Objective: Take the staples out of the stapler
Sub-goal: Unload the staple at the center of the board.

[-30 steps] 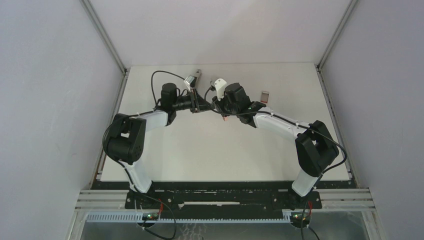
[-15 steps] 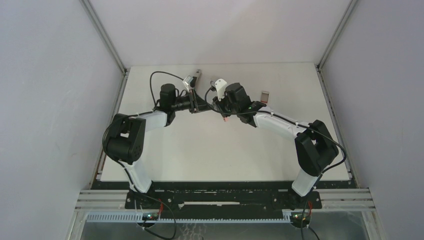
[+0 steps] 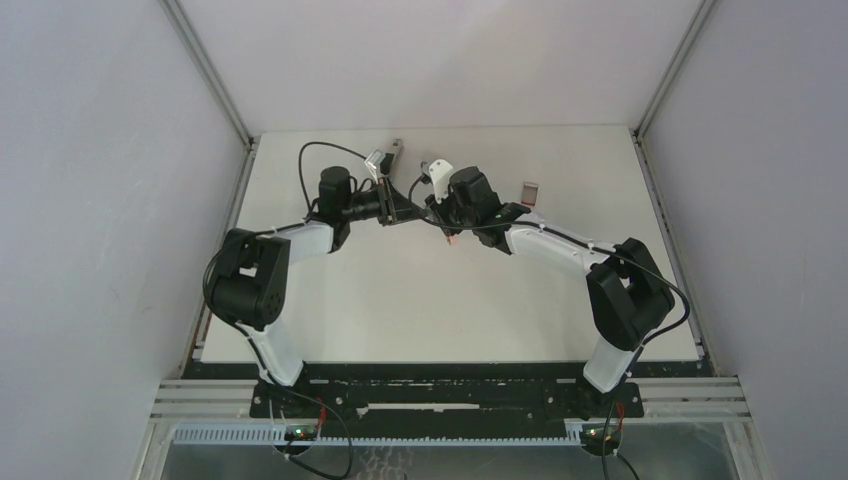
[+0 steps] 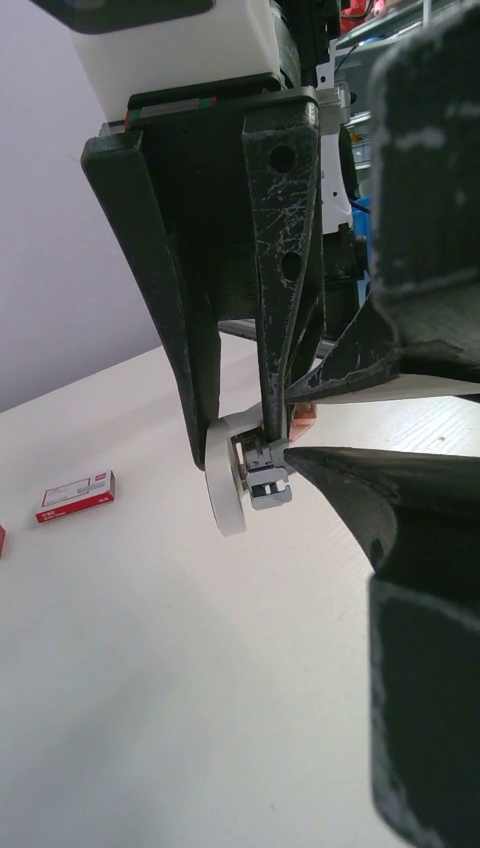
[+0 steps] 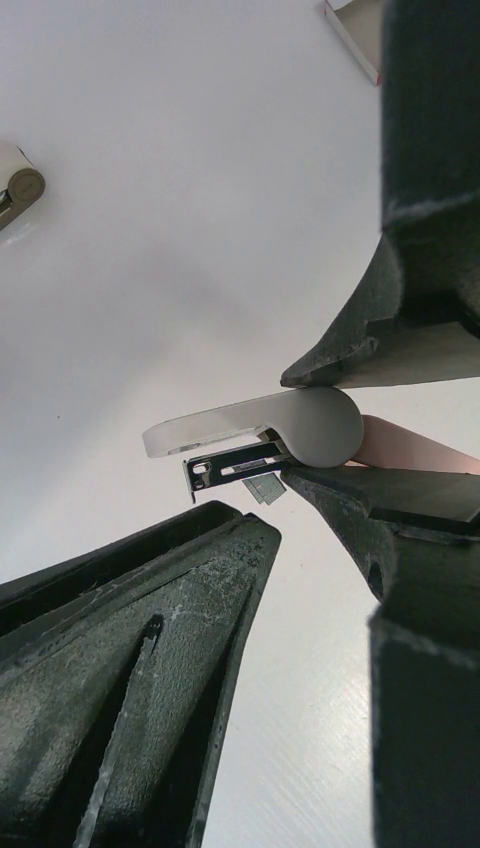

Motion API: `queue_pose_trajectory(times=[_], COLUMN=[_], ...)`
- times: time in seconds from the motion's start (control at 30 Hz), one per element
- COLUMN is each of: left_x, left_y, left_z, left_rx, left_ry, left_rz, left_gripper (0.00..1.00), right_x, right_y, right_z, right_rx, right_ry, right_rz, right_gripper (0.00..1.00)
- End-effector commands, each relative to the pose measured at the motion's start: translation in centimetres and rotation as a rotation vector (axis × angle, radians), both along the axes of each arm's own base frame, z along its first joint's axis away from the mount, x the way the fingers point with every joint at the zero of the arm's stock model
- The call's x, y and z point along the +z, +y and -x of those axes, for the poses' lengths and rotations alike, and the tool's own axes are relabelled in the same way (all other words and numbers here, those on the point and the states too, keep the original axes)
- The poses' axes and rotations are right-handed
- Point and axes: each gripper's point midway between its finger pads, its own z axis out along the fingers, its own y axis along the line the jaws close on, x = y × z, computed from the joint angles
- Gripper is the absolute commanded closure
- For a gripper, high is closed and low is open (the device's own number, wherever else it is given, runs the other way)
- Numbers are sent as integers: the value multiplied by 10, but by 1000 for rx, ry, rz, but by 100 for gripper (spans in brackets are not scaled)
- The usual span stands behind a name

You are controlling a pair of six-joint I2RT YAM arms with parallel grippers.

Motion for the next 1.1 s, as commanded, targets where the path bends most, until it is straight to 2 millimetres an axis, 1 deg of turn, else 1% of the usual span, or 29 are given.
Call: queue_pose_trajectory(times=[0.0,0.2,0.53,0.6,0.77,1.07], left_x=[21,16,3,1,0,1], left_y=[0,-5,-5,-4,-7,-12], left_z=[8,12,11,10,11,14], left_rx=[-14,-30,-29,-27,-31,-45], left_ry=[-51,-45,-26,-23,-19,-18], left_rz=[24,19,-6,-11,-12,-10], left_gripper=[74,75,76,74,73,75], right_x=[21,24,27,27,27,28], right_y=[9,10,10,10,11,15], right_z=[-8,-7,-6,-6,-5,-3], right_rx=[-13,-9,-5,-6,-5,1], right_ry=[-43,-48,-51,-50,-50,-52], right_rz=[-54,-56,-62,-64,-67,-69], right_gripper=[84,84,84,83,84,84])
